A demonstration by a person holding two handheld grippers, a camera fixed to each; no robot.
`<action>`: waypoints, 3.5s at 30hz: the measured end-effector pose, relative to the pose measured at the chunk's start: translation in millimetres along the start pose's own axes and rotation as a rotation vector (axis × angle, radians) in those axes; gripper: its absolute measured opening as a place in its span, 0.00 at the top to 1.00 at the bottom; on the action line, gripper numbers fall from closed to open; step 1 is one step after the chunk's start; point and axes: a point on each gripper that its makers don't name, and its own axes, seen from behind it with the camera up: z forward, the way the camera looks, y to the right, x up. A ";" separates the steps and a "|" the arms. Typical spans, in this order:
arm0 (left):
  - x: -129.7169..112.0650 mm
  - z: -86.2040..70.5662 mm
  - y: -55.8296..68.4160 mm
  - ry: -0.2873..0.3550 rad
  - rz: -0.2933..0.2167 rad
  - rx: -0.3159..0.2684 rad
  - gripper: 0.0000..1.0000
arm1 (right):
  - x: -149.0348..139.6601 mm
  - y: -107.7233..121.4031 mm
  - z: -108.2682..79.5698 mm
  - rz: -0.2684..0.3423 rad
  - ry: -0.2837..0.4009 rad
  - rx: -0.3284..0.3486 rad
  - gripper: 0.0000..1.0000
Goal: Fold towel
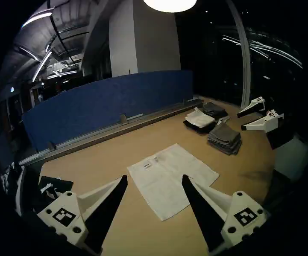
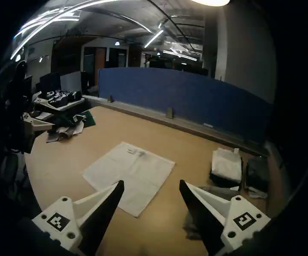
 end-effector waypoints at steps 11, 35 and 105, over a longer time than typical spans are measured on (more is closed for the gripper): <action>-33.6 17.2 10.6 -0.040 0.028 -0.013 0.05 | -24.3 -11.0 23.4 -0.022 -0.032 0.030 0.00; -160.5 87.5 21.7 -0.234 0.052 -0.114 0.06 | -114.4 -36.1 104.8 -0.033 -0.157 0.048 0.00; -226.4 113.2 36.2 -0.561 0.068 -0.202 0.89 | -193.8 -49.6 127.2 -0.032 -0.416 0.131 0.67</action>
